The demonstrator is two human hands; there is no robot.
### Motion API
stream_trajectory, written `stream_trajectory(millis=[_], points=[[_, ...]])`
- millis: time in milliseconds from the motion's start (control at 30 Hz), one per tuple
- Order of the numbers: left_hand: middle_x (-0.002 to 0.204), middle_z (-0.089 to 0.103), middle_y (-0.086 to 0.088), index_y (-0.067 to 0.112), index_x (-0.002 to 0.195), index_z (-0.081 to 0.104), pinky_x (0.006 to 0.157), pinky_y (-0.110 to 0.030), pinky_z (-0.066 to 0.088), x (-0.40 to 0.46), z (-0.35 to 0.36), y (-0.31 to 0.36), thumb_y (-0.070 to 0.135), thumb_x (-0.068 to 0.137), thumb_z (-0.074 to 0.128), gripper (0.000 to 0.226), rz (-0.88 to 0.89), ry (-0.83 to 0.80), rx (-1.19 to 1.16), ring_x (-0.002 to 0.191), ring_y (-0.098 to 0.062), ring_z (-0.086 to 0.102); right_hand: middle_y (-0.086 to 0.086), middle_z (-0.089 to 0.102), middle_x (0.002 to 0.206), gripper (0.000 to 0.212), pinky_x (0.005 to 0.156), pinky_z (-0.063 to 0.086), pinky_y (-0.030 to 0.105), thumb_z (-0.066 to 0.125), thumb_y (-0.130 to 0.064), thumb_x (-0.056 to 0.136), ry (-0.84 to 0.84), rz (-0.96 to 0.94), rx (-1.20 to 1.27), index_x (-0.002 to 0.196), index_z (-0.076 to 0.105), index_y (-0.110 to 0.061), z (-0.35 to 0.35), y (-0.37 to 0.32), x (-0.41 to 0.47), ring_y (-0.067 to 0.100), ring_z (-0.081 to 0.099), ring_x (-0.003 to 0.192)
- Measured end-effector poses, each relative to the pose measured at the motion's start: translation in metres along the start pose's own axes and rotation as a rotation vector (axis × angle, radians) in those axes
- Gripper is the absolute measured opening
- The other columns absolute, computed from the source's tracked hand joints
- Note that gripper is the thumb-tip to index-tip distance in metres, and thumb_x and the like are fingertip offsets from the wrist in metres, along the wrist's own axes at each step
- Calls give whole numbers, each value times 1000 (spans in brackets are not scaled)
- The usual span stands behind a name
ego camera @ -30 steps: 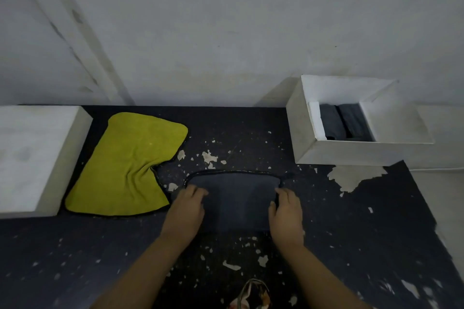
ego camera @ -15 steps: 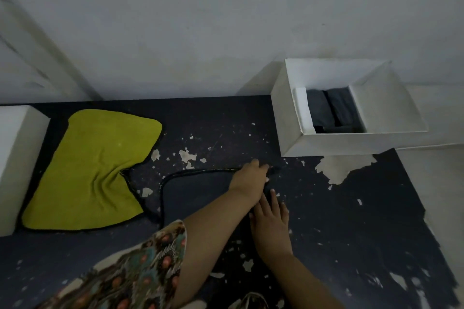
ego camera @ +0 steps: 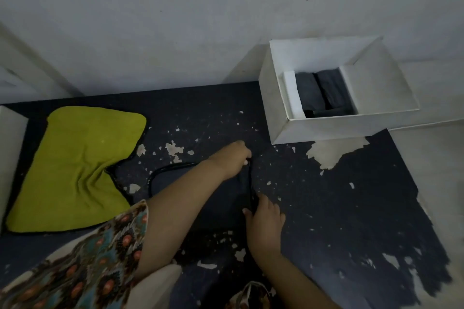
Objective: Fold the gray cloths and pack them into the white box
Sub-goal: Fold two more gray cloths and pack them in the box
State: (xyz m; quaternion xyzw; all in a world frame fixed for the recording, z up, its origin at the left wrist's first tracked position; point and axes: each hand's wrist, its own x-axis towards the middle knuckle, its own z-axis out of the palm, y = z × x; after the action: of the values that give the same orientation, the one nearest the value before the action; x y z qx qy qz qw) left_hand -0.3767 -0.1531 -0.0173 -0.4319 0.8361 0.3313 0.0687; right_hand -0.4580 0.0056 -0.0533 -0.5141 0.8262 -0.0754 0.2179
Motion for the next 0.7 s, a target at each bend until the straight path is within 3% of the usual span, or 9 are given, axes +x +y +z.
stream_trajectory(millis=[100, 167, 233, 300, 400, 500, 700], points=[[93, 49, 0, 13, 88, 56, 73, -15, 37, -14, -10, -10, 5, 95, 42, 18, 94, 17, 13, 92, -22, 49, -1, 58, 110, 22, 93, 36, 32, 54, -26, 91, 3, 15, 91, 112, 57, -19, -13, -7, 0, 15, 47, 105], [80, 48, 9, 20, 74, 49, 65, -17, 35, -28, -16, -19, 18, 93, 41, 21, 193, 143, 179, 84, -17, 47, -1, 56, 100, 11, 89, 40, 32, 59, -20, 86, 48, -30, 129, 97, 59, -19, -22, -12, -4, 15, 47, 97], [87, 58, 1, 15, 82, 51, 63, -26, 35, -45, -24, -28, 25, 90, 41, 17, 224, 173, 247, 81, -15, 51, -4, 52, 91, 10, 84, 43, 30, 63, -13, 82, 90, -123, 189, 85, 56, -19, -27, -22, -15, 12, 46, 89], [101, 57, -4, 13, 93, 54, 68, -25, 36, -62, -30, -39, 15, 90, 43, 12, 186, 156, 223, 87, -14, 53, -7, 51, 89, 19, 80, 44, 24, 65, -5, 79, 90, -225, 244, 84, 54, -20, -29, -34, -28, 9, 44, 87], [110, 54, -5, 9, 104, 61, 74, -24, 40, -86, -33, -65, -4, 84, 52, 26, 96, 227, 201, 93, -19, 57, -4, 57, 89, 24, 78, 44, 21, 63, 3, 74, 77, -404, 246, 86, 59, -18, -22, -55, -45, 10, 49, 86], [111, 54, -7, 10, 107, 64, 82, -33, 43, -106, -31, -92, -2, 85, 52, 27, 19, 252, 211, 98, -21, 58, 0, 65, 85, 28, 76, 50, 24, 66, 6, 64, 90, -610, 198, 84, 66, -14, -8, -76, -55, 15, 60, 82], [119, 54, -15, 8, 115, 60, 88, -36, 43, -132, -19, -138, 7, 89, 52, 27, -142, 128, 226, 111, -30, 53, -9, 73, 84, 31, 79, 54, 20, 86, -15, 52, -29, -818, 81, 80, 75, -23, 32, -105, -65, 9, 69, 87]])
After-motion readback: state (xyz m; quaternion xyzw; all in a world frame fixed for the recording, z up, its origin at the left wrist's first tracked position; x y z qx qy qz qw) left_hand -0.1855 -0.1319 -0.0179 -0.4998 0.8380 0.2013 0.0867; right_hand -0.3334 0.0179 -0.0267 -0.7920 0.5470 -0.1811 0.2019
